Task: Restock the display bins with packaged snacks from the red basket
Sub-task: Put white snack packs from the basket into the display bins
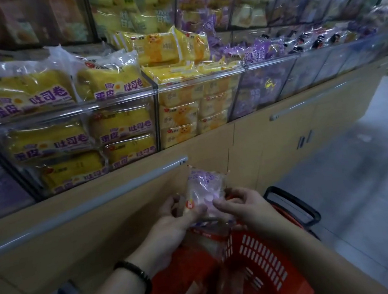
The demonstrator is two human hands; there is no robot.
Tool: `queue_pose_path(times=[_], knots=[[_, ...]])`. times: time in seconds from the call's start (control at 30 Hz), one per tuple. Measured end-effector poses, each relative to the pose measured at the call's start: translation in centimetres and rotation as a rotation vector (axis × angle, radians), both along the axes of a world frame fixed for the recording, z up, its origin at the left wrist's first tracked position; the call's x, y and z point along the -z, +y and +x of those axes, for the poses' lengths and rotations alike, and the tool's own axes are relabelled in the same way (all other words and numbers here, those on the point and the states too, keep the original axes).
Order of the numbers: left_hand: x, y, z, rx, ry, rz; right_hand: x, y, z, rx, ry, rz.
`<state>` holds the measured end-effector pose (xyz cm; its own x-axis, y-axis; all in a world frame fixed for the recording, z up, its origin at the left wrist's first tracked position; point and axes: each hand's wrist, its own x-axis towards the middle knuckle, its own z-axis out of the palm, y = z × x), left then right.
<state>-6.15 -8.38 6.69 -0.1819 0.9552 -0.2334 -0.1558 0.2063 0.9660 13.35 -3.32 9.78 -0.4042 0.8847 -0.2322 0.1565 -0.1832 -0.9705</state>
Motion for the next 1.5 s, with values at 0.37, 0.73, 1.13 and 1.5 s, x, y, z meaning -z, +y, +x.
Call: queue_pose_path(times=[0.37, 0.73, 1.13, 1.5], knots=[[-1.2, -0.6, -0.9, 0.13, -0.149, -0.039, 0.0, 2.5, 0.7, 0.389, 0.445, -0.086], [-2.2, -0.5, -1.3, -0.075, -0.171, -0.033, 0.2, 3.3, 3.0, 0.341, 0.555, -0.196], [-1.7, -0.7, -2.2, -0.06, -0.202, 0.119, -0.3, 3.3, 2.7, 0.46, 0.669, -0.246], [-3.0, -1.0, -1.8, 0.031, -0.277, 0.303, -0.5, 1.8, 1.7, 0.199, 0.602, -0.39]])
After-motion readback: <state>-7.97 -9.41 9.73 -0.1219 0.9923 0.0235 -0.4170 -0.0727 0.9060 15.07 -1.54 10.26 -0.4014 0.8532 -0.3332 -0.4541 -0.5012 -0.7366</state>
